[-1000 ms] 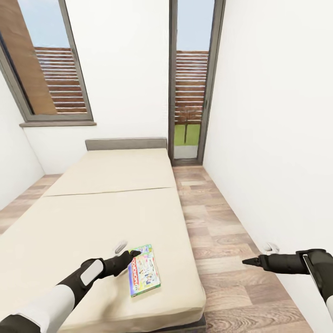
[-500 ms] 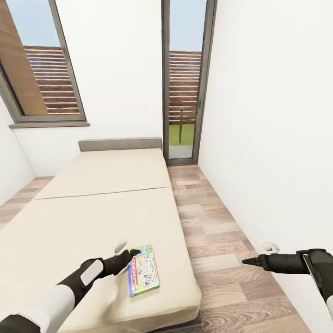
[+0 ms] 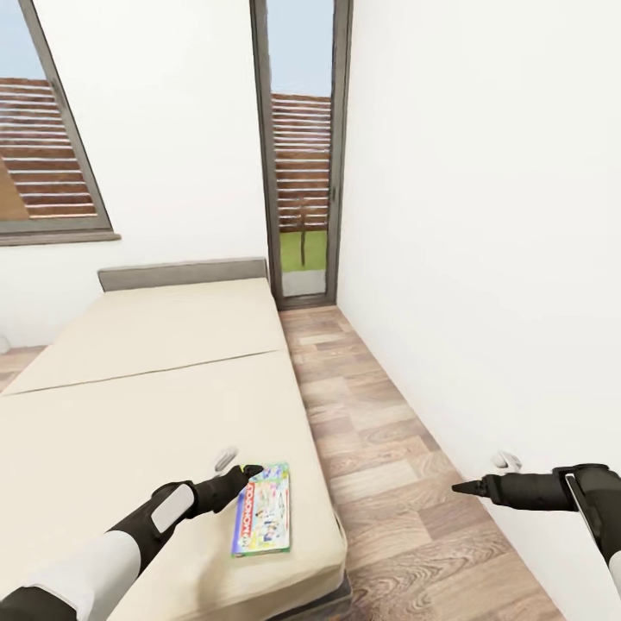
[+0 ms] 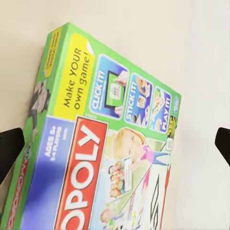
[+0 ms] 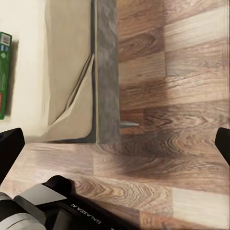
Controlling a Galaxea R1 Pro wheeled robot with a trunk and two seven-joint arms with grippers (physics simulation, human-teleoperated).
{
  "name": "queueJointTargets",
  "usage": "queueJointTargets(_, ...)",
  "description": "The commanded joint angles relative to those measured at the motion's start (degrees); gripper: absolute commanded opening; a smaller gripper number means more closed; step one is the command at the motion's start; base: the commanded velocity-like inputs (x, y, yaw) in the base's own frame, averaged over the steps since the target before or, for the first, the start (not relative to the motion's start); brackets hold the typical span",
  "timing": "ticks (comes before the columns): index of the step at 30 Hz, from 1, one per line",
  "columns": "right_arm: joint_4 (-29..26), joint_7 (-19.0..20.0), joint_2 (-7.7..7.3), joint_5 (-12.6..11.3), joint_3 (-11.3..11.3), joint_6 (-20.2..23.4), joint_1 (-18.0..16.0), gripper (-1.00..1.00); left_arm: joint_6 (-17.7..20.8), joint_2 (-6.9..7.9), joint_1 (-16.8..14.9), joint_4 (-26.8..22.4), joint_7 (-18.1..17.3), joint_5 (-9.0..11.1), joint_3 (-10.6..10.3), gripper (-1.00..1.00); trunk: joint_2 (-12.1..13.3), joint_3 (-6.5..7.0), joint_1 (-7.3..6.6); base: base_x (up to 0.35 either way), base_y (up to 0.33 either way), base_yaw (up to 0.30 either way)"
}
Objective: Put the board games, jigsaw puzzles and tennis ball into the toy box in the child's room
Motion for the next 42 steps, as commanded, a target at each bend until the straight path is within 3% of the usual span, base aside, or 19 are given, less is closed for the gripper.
queueJointTargets(1, -0.03, 0.5, 0.06, 0.56, -0.24, 0.42, -0.07, 1.0, 0.18, 0.04, -0.03, -0.04, -0.09, 0.29, -0.22, 1.0, -0.03, -0.05, -0.01, 0.0, 0.0, -0.207)
queueJointTargets(20, -0.03, 0.5, 0.07, 0.43, -0.24, 0.42, -0.07, 1.0, 0.1, 0.11, 0.15, -0.3, -0.02, 0.31, -0.21, 1.0, -0.03, -0.05, -0.01, -0.094, -0.036, -0.033)
queueJointTargets(42, -0.04, 0.34, 0.06, 0.42, -0.41, 0.42, -0.07, 1.0, 0.09, 0.16, 0.32, -0.3, 0.16, 0.34, -0.3, 1.0, -0.03, -0.05, -0.01, -0.024, -0.007, -0.178)
